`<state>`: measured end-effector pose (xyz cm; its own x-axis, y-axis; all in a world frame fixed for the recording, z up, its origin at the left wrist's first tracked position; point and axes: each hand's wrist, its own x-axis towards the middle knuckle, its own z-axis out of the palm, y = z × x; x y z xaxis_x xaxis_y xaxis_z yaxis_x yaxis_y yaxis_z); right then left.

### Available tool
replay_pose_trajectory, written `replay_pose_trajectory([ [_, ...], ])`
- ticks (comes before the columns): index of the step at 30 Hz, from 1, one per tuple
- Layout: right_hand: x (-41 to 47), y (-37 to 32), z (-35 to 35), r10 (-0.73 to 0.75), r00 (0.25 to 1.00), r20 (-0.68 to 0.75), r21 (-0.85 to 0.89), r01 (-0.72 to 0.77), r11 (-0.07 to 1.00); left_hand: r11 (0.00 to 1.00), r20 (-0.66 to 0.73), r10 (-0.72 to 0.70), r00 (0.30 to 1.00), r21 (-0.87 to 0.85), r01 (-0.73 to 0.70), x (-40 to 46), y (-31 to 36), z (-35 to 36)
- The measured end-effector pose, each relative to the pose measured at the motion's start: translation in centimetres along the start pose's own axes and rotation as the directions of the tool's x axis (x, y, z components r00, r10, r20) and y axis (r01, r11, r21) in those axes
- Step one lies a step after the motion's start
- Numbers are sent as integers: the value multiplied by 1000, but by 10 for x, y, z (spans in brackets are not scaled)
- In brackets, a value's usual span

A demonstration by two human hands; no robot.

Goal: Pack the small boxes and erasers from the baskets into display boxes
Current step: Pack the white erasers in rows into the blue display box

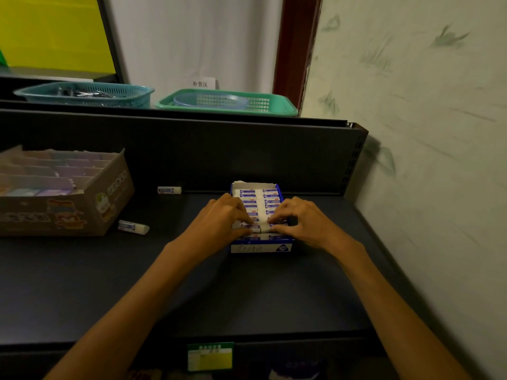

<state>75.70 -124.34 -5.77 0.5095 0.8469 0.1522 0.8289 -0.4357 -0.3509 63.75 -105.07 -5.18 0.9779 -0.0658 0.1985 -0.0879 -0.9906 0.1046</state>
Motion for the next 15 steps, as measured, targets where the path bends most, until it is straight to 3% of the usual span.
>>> replay_pose_trajectory([
  [15, 0, -6, 0, 51, 998, 22, 13, -51, 999, 1000, 61, 6, 998, -5, -5, 4, 1, -2],
])
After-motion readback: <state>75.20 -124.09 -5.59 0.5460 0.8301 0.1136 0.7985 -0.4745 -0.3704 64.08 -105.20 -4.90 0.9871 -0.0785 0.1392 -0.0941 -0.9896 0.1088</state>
